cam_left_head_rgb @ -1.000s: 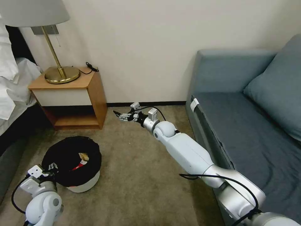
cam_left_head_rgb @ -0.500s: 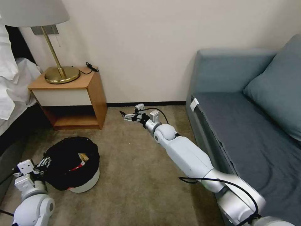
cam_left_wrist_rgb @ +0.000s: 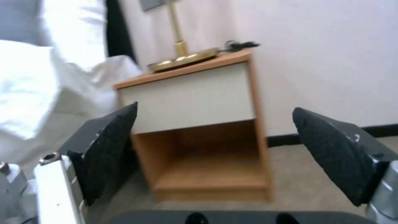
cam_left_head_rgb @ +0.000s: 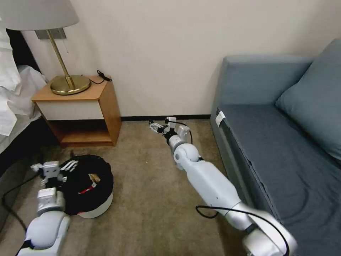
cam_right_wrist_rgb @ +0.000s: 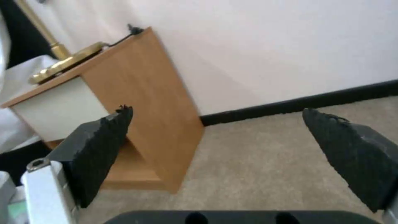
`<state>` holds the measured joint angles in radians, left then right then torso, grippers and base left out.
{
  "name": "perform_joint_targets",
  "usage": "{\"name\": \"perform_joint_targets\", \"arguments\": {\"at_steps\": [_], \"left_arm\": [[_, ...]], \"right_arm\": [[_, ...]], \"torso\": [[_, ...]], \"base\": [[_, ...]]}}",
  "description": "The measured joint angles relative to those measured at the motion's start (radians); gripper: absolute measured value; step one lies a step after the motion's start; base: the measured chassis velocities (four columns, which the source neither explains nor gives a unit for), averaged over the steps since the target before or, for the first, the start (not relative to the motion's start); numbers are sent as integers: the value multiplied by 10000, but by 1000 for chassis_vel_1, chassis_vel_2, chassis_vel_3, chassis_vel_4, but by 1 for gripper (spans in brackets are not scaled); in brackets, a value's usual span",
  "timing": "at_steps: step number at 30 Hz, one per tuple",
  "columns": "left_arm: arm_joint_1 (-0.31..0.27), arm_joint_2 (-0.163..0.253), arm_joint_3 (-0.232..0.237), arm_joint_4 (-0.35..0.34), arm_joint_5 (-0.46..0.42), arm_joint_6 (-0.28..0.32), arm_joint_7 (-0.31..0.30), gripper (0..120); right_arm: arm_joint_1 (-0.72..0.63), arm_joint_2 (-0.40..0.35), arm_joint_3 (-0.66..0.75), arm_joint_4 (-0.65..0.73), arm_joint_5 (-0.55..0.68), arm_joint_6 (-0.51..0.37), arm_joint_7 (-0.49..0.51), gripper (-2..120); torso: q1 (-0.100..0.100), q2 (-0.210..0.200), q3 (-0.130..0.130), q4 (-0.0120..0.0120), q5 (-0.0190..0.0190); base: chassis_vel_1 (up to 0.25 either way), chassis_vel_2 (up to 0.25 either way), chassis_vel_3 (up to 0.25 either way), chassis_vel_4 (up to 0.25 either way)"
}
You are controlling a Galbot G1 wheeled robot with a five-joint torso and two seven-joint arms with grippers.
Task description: Pick up the trash bin, then pick up the garbage on the floor and place it into the trash bin.
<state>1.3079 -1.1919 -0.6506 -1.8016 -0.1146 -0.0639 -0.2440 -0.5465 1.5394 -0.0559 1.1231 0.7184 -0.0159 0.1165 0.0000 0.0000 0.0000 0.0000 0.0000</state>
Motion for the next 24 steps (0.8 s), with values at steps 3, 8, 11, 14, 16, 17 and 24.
{"name": "perform_joint_targets", "arguments": {"at_steps": [3,8,11,14,16,17,24], "left_arm": [[-606,-150,535,285,5,75,12,100],[-1095,-318,1069,911,-31,65,139,100],[-1168,-323,1188,1052,-71,32,242,100],[-1272,-310,1310,1212,-126,11,340,100],[-1350,-282,1381,1291,-143,10,367,100],[-1439,-245,1454,1361,-157,13,412,100],[-1507,-211,1508,1414,-184,47,444,100]], "right_arm": [[-239,248,462,-296,-814,366,-59,100],[-466,592,1400,-1489,-2968,1244,-297,100],[-508,691,1756,-2131,-3934,1600,-289,100],[-519,710,2166,-2708,-4492,1875,-267,100],[-514,709,2355,-2914,-4725,2015,-279,100],[-493,709,2573,-3119,-4990,2169,-303,100],[-437,703,2882,-3270,-5349,2317,-287,100]], "torso": [[0,0,0,-3,1],[0,0,0,-1,1],[0,0,0,1,2],[0,0,0,2,1],[0,0,0,1,1],[0,0,1,-1,1],[0,0,0,1,1]], "base": [[0,0,0,0],[0,0,0,0],[0,0,0,0],[0,0,0,0],[0,0,0,0],[0,0,0,0],[0,0,0,0]]}}
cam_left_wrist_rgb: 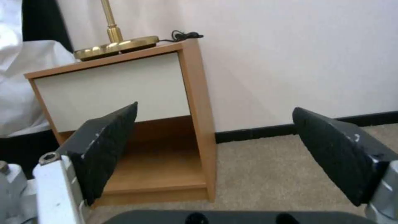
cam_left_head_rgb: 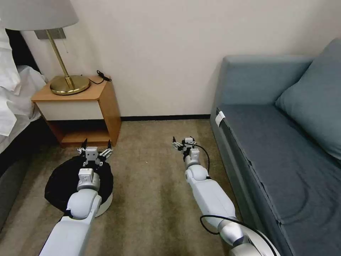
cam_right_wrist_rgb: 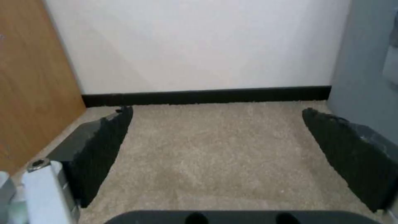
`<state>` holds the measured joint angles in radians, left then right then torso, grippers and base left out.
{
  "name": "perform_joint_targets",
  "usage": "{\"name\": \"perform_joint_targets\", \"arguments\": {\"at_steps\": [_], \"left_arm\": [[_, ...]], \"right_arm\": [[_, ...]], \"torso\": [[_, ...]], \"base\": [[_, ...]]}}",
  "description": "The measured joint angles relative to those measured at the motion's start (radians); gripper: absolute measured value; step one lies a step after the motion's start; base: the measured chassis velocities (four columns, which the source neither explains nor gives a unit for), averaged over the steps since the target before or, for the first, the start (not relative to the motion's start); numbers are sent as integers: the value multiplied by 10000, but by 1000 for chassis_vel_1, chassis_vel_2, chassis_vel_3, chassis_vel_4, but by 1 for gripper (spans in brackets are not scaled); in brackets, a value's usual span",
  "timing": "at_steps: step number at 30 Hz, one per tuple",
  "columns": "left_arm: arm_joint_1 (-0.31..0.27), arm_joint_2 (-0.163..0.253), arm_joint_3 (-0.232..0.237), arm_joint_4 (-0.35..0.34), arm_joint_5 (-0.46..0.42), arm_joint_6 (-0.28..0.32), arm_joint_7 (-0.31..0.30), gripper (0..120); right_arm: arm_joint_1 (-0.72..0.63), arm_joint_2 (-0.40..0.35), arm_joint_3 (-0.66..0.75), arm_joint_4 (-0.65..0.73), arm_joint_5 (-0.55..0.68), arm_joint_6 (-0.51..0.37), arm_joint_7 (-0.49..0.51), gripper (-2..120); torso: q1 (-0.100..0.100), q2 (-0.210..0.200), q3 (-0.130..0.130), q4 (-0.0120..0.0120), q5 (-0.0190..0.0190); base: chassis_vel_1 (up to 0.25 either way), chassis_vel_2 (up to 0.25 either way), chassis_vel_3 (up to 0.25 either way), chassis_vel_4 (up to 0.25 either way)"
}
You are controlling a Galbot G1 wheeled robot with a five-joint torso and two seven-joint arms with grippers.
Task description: Pick up the trash bin, then pick up the garbage on the floor and place it into the trash bin.
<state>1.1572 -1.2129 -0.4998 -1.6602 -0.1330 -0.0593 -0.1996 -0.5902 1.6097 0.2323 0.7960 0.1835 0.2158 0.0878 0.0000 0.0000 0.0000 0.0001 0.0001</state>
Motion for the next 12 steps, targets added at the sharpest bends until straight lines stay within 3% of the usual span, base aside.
{"name": "perform_joint_targets", "arguments": {"at_steps": [12], "left_arm": [[16,7,-18,-6,-9,15,0,100]], "right_arm": [[17,-10,-41,27,54,-9,3,100]], "torso": [[0,0,0,-1,-1]], "base": [[0,0,0,0]]}}
